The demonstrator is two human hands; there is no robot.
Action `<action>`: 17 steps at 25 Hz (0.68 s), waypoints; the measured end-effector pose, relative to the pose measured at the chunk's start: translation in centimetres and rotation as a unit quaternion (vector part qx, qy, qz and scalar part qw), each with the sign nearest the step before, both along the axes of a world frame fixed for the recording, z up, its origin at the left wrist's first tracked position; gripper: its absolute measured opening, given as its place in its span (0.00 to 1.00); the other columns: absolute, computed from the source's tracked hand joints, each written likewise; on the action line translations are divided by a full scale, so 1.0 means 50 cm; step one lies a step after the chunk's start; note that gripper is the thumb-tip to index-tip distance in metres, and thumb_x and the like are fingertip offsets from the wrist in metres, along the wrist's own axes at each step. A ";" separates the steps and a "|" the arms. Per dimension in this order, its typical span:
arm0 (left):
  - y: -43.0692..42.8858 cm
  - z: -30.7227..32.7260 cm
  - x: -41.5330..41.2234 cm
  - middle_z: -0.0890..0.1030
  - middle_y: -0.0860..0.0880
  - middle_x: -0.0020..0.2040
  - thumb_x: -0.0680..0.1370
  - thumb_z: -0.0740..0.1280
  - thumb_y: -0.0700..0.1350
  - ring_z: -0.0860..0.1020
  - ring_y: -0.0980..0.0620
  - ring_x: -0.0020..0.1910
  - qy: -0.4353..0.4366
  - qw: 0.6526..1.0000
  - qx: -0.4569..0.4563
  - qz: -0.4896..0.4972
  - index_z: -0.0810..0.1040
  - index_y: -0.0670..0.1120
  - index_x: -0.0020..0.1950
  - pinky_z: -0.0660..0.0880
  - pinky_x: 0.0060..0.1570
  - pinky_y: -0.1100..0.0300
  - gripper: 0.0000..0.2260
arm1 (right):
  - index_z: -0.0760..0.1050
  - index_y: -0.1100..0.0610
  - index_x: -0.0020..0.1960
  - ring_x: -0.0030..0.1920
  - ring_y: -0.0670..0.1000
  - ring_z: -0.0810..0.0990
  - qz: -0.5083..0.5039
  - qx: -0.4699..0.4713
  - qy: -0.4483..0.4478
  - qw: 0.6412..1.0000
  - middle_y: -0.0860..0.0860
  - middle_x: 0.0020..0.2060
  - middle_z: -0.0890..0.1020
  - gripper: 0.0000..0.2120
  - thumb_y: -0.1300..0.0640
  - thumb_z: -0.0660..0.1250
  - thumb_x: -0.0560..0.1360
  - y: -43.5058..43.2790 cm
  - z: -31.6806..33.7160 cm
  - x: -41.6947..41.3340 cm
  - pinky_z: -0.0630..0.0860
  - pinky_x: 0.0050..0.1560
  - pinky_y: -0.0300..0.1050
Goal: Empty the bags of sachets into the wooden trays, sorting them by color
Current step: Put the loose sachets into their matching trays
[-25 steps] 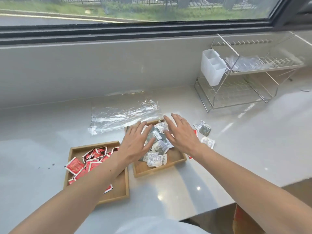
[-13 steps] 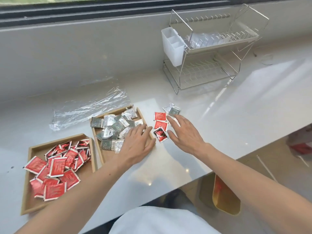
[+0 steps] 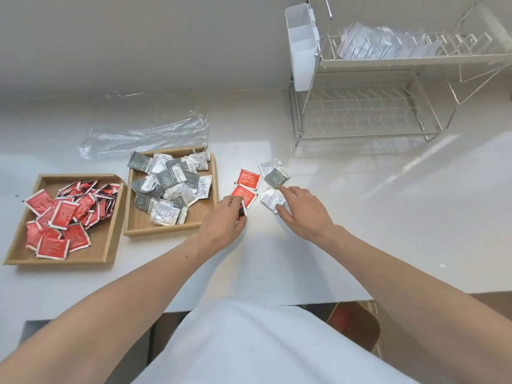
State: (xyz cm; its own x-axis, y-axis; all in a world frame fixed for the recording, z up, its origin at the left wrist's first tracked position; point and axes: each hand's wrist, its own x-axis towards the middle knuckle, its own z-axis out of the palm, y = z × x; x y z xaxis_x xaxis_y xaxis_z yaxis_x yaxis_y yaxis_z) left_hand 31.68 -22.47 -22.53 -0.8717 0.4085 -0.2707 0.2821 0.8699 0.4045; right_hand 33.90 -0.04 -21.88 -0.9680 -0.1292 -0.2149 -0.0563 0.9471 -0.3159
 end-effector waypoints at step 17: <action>0.028 -0.056 -0.062 0.74 0.42 0.56 0.71 0.77 0.45 0.73 0.42 0.56 -0.086 0.990 -0.021 0.111 0.70 0.43 0.62 0.70 0.50 0.53 0.25 | 0.70 0.53 0.61 0.57 0.56 0.75 -0.117 -0.025 -0.087 0.989 0.52 0.55 0.77 0.20 0.42 0.66 0.76 -0.018 -0.094 -0.084 0.72 0.47 0.50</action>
